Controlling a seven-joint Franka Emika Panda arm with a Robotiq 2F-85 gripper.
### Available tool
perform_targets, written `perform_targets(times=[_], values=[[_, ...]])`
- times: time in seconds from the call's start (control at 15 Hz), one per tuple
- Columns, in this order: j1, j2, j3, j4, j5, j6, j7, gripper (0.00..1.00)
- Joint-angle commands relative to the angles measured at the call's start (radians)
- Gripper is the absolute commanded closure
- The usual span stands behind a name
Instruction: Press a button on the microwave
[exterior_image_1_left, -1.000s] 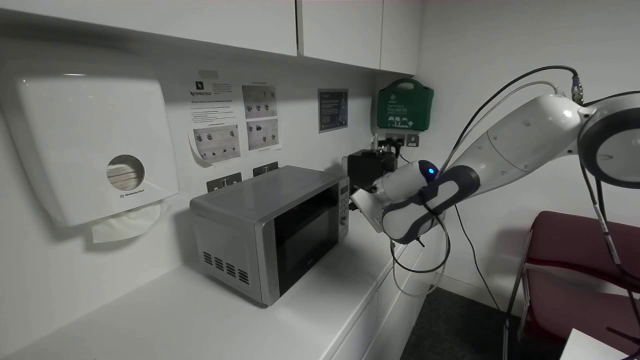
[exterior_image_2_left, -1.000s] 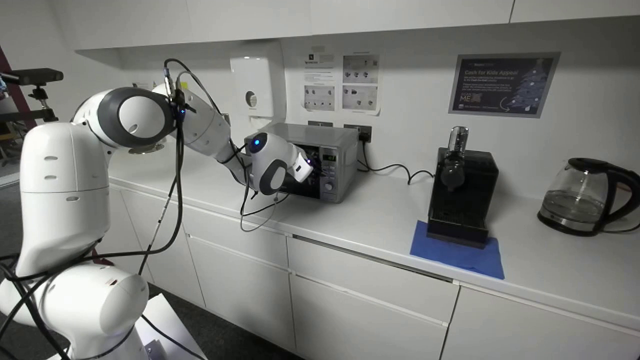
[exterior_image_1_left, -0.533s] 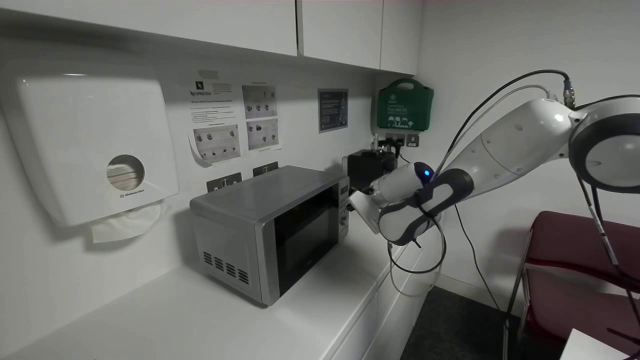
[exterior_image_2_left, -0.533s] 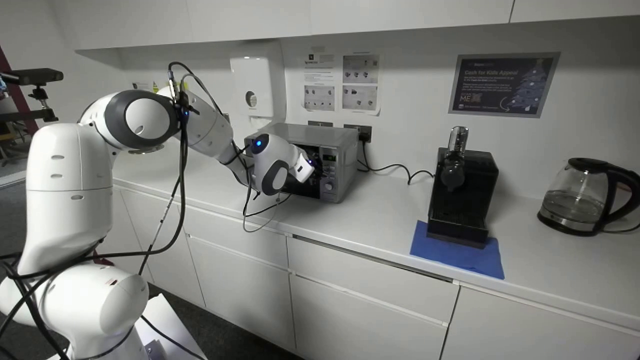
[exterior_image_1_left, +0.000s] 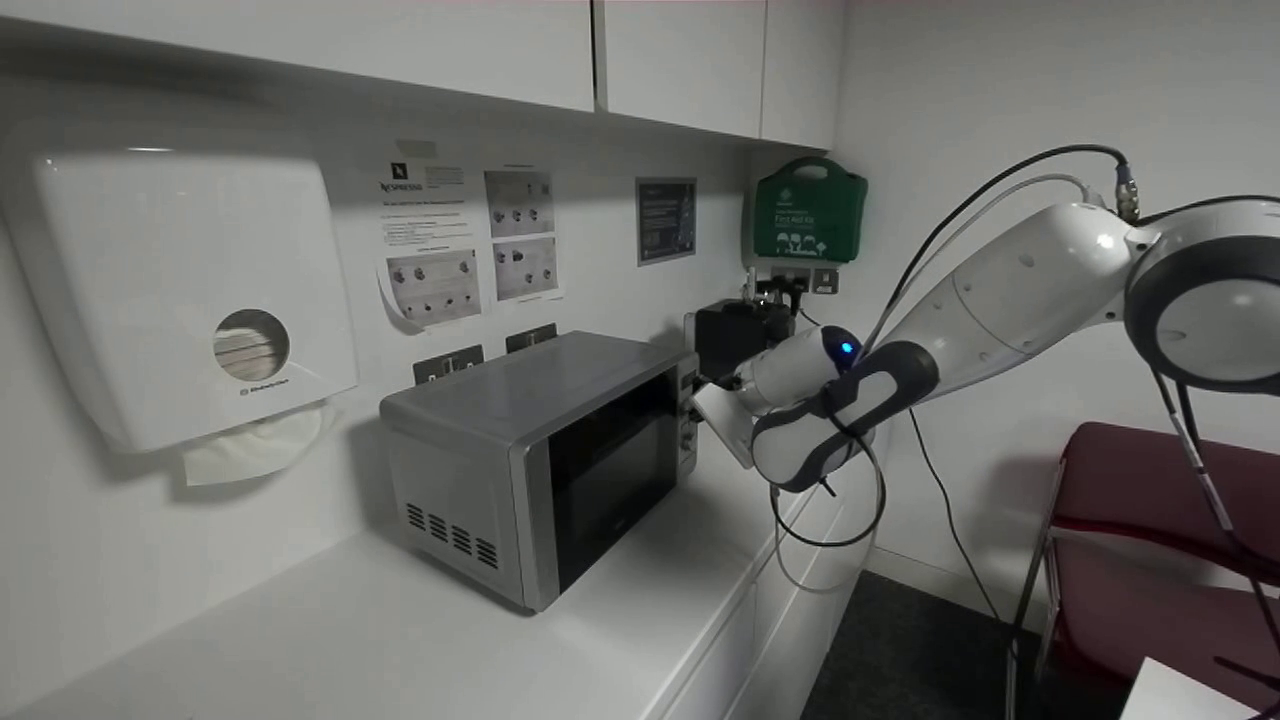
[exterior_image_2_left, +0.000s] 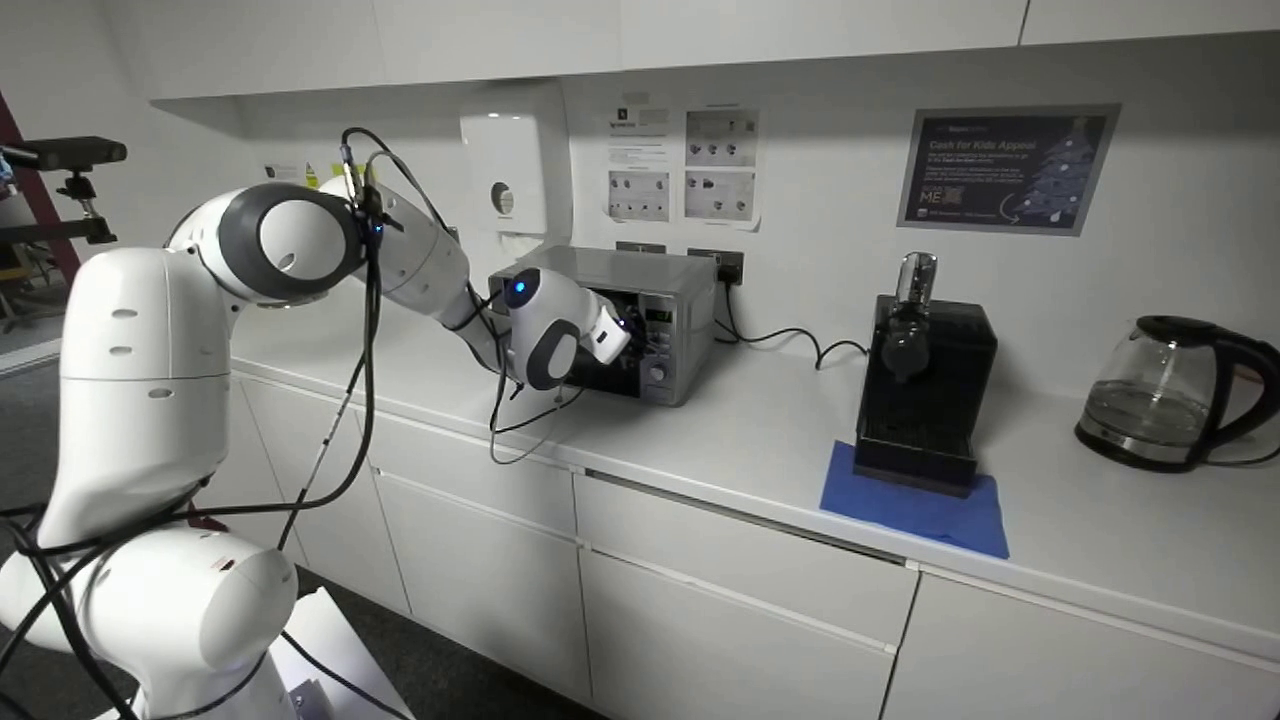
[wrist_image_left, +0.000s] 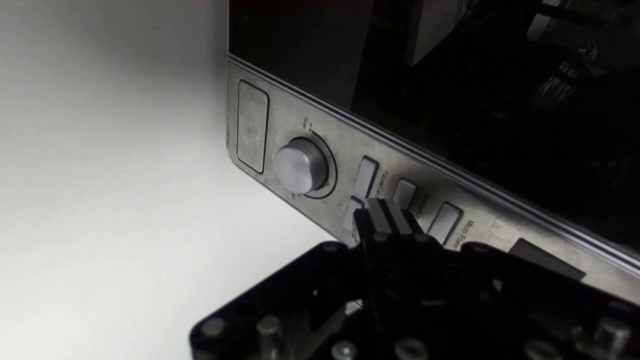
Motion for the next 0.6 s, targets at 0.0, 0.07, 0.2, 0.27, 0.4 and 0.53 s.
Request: perform_targets(times=[0.0, 0.07, 0.2, 0.27, 0.4, 0.53], values=[[0.015, 0.018, -0.02, 0.038, 0.006, -0.026, -0.007, 1.0], [0.016, 0.022, -0.021, 0.043, 0.006, -0.028, -0.007, 1.0], [0.02, 0.026, -0.021, 0.047, 0.007, -0.032, -0.006, 1.0], [0.021, 0.027, -0.021, 0.048, 0.006, -0.033, -0.007, 1.0], [0.022, 0.03, -0.02, 0.05, 0.006, -0.035, -0.006, 1.0], [0.024, 0.032, -0.021, 0.052, 0.006, -0.037, -0.007, 1.0]])
